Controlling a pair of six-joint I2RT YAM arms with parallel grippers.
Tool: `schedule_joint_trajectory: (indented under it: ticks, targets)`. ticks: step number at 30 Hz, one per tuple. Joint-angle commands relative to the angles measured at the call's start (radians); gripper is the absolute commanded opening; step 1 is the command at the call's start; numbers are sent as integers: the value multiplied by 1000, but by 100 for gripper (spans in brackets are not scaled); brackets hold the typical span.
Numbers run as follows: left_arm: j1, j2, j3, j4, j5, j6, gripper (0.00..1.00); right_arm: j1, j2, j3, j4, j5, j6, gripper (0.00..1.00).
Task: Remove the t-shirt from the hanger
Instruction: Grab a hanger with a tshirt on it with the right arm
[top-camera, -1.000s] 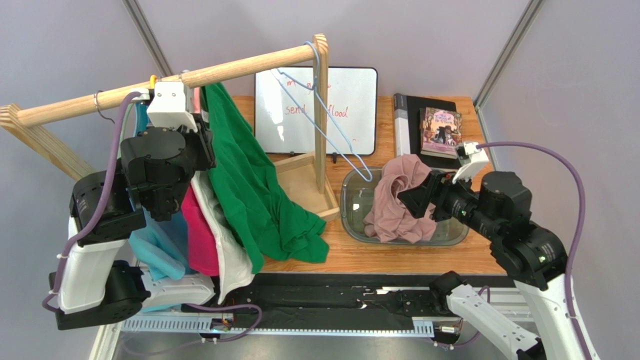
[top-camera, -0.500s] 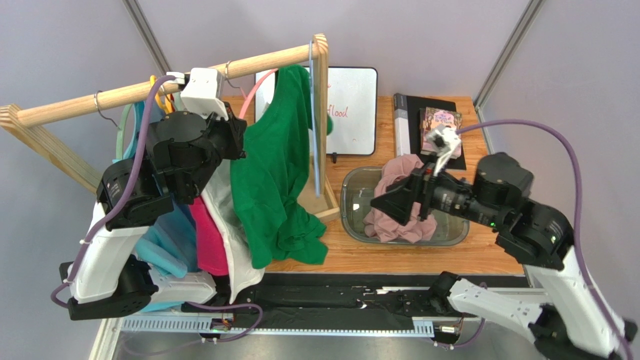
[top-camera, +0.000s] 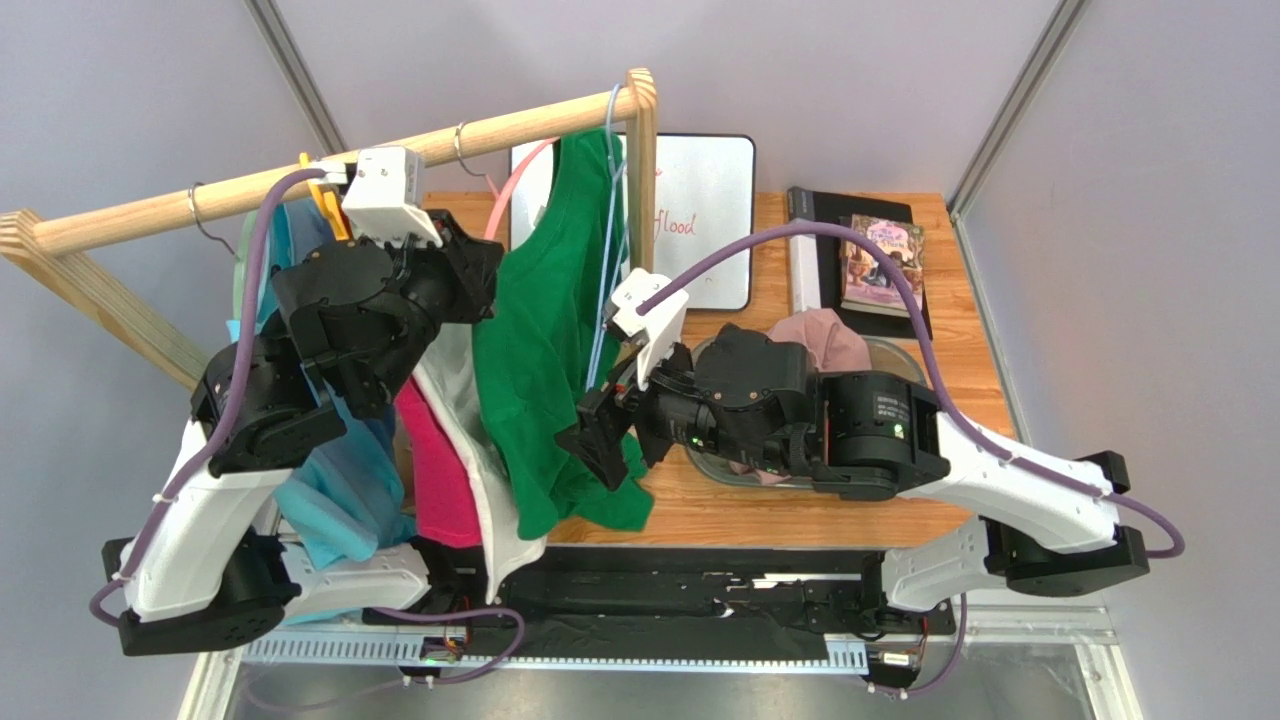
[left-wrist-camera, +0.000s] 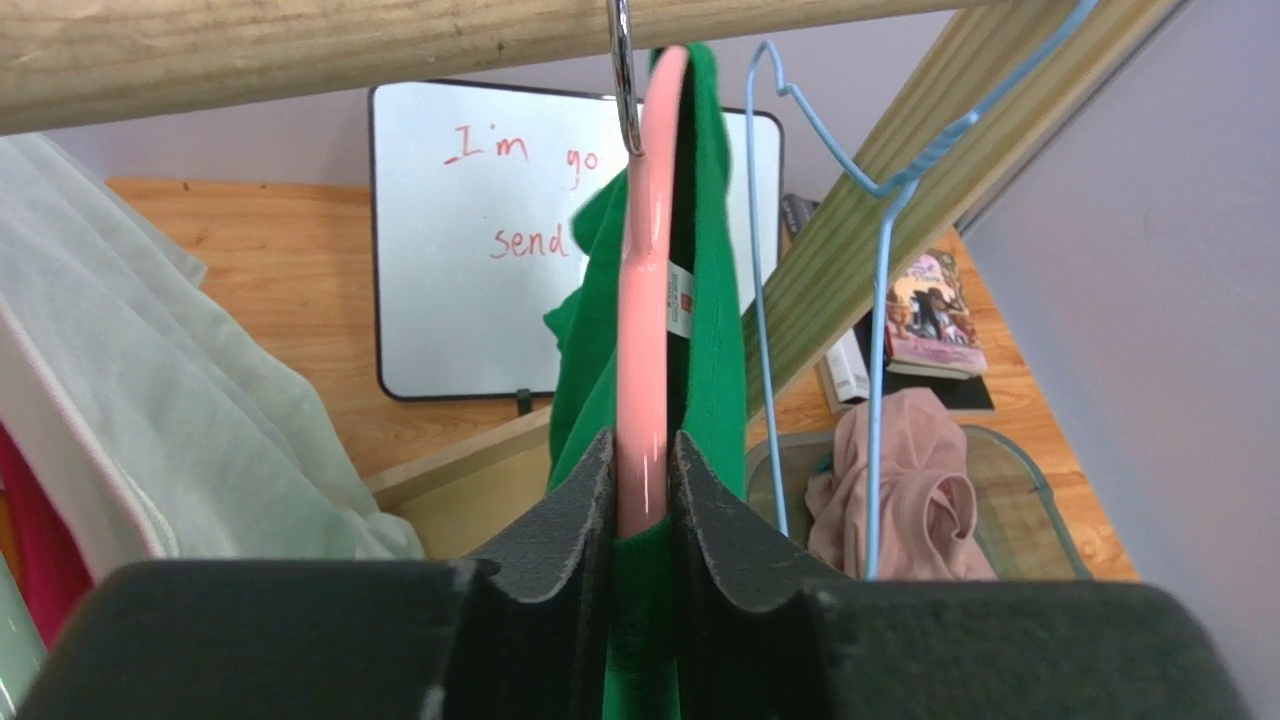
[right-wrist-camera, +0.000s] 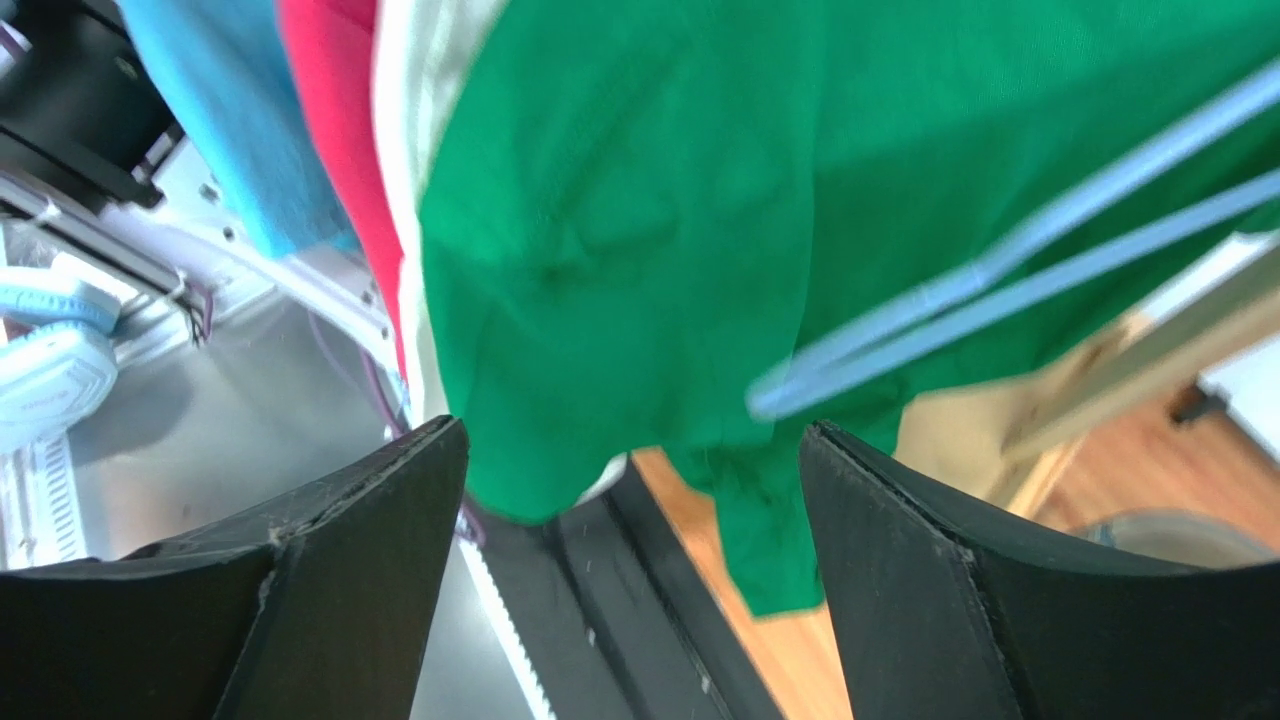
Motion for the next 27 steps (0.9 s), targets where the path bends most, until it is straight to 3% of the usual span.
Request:
schedule_joint_trajectory:
  ticks: [1, 12, 19, 22, 27]
  targets:
    - [-8, -71, -63, 10, 129, -40, 33, 13, 20, 46, 203, 63, -99, 87]
    - [-8, -222, -231, 145, 341, -43, 36, 16, 140, 86, 298, 92, -150, 89]
    - [-8, -200, -238, 165, 422, -43, 36, 17, 172, 74, 324, 161, -153, 88]
    - [-8, -199, -245, 162, 436, -43, 37, 17, 180, 71, 332, 184, -148, 84]
    - [-8, -243, -239, 123, 398, -60, 37, 17, 167, -13, 400, 311, -185, 67]
